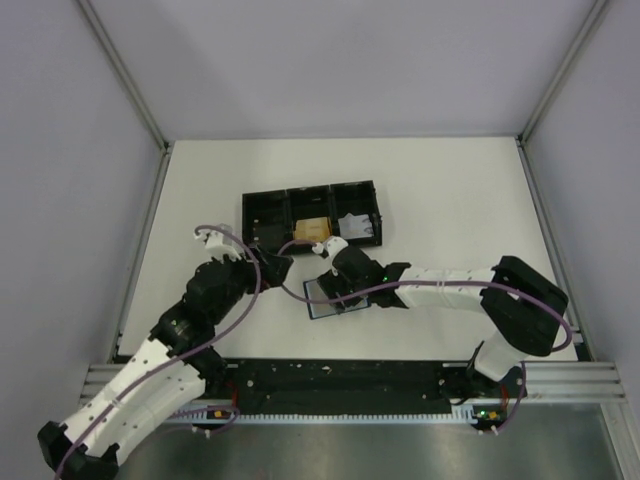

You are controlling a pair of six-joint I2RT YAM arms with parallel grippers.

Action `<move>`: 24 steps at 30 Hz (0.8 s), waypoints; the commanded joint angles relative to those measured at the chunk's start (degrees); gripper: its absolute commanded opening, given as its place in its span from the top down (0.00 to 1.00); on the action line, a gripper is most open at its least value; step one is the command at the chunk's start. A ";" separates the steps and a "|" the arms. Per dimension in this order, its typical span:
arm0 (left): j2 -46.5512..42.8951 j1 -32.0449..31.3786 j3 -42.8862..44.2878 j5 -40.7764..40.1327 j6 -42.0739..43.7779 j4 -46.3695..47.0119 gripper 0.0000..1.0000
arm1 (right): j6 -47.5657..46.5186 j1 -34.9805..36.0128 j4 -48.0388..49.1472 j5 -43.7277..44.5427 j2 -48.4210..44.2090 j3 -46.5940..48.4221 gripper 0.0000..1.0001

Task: Take the credit cards out of the card holder
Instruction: Remove the credit card from the card holder.

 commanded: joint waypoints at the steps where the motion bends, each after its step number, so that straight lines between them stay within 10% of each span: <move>1: -4.83 0.99 8.75 5.48 5.64 -1.70 0.03 | -0.61 0.01 -0.42 5.45 0.29 4.02 0.30; 8: -8.69 0.90 16.66 14.73 8.19 -3.46 0.01 | 0.00 -0.08 -0.86 6.06 1.62 4.64 0.26; 14: -12.74 0.90 19.92 0.88 6.97 -11.61 0.06 | 1.92 -1.48 -0.86 4.84 0.65 4.29 0.23; 24: -5.20 0.99 3.68 -1.81 0.38 -9.37 0.18 | 7.12 -5.53 4.50 -1.67 -5.94 -0.46 0.18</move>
